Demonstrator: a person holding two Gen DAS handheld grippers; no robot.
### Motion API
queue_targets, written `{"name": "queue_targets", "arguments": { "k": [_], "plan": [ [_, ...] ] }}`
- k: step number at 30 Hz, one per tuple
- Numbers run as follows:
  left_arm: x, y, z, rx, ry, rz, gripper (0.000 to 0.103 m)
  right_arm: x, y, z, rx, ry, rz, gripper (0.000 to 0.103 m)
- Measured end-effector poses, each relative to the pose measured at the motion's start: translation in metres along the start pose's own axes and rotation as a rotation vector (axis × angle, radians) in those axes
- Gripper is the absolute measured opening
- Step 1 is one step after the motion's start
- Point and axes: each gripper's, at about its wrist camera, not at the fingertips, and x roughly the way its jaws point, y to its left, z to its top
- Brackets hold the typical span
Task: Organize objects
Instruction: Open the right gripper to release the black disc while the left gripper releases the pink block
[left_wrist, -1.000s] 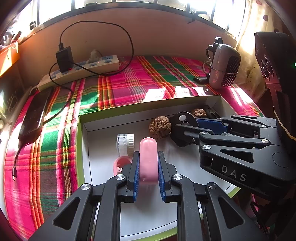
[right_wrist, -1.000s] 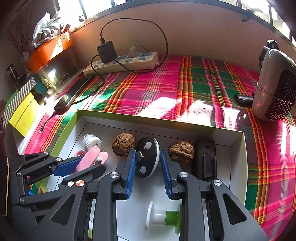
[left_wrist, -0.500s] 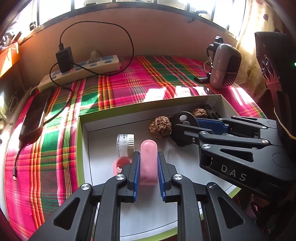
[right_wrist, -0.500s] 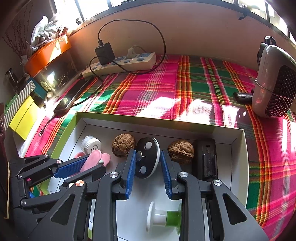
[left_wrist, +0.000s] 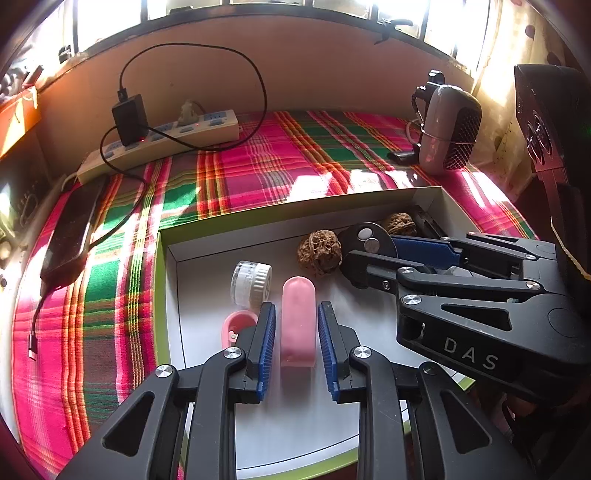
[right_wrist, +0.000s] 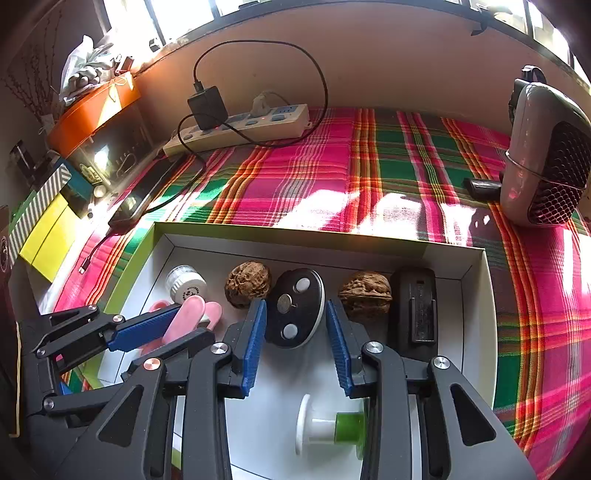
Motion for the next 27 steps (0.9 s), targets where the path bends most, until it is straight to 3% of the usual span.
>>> {"name": "queue_targets", "arguments": {
  "k": [27],
  "plan": [
    [-0.041, -0.002, -0.014, 0.014, -0.076, 0.016, 0.025, -0.047, 0.003, -0.018, 0.027, -0.089, -0.012, 0.04]
  ]
}}
